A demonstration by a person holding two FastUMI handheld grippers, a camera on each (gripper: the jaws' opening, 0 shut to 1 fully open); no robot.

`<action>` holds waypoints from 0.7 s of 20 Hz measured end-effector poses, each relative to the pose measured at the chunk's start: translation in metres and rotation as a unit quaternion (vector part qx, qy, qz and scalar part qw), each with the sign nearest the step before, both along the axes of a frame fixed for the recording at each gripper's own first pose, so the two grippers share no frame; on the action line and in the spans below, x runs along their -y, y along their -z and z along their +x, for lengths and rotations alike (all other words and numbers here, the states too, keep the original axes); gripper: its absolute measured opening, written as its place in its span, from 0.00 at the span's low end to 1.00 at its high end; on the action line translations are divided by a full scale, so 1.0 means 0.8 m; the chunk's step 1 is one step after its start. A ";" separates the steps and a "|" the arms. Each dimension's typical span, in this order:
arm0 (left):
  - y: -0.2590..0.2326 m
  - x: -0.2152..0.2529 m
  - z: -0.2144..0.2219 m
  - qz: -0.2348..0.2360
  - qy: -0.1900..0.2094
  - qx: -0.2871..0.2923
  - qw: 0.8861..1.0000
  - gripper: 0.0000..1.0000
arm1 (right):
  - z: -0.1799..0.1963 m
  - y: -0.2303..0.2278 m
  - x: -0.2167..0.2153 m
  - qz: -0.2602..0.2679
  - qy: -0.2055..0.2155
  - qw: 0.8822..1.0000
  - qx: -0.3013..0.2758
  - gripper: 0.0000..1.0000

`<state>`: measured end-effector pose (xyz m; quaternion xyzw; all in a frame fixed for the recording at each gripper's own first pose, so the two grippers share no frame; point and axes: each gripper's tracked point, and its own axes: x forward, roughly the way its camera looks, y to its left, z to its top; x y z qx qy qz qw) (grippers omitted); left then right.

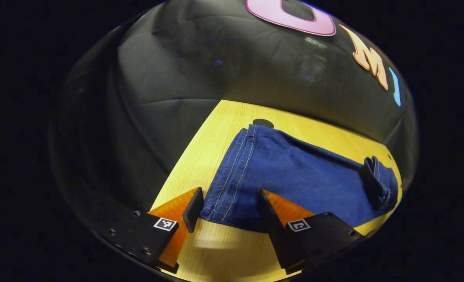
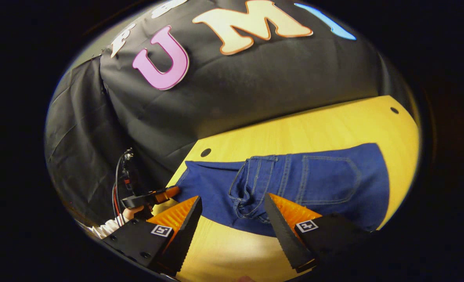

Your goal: Grasp the waist and the cuffs of the jeans and fold them to make the two legs overlap; first hold the waist and fold one-third of the jeans toward the cuffs, then hold the cuffs and fold the remaining one-third in the same direction to finish folding.

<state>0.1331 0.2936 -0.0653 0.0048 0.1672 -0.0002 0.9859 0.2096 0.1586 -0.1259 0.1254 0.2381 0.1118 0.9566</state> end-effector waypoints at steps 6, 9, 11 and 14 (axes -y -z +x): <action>0.001 0.020 -0.005 -0.012 0.008 0.009 1.000 0.50 | -0.034 -0.045 0.084 -0.009 0.079 0.997 0.017 0.98; -0.001 0.029 -0.004 -0.021 0.010 0.012 1.000 0.09 | -0.057 -0.041 0.118 0.001 0.114 0.993 0.008 0.98; -0.003 0.030 -0.003 -0.029 0.005 0.012 0.999 0.01 | -0.069 -0.045 0.136 0.004 0.130 0.991 0.010 0.98; -0.021 0.035 -0.010 -0.053 0.002 0.013 0.999 0.00 | -0.086 -0.044 0.163 -0.010 0.149 0.989 0.008 0.98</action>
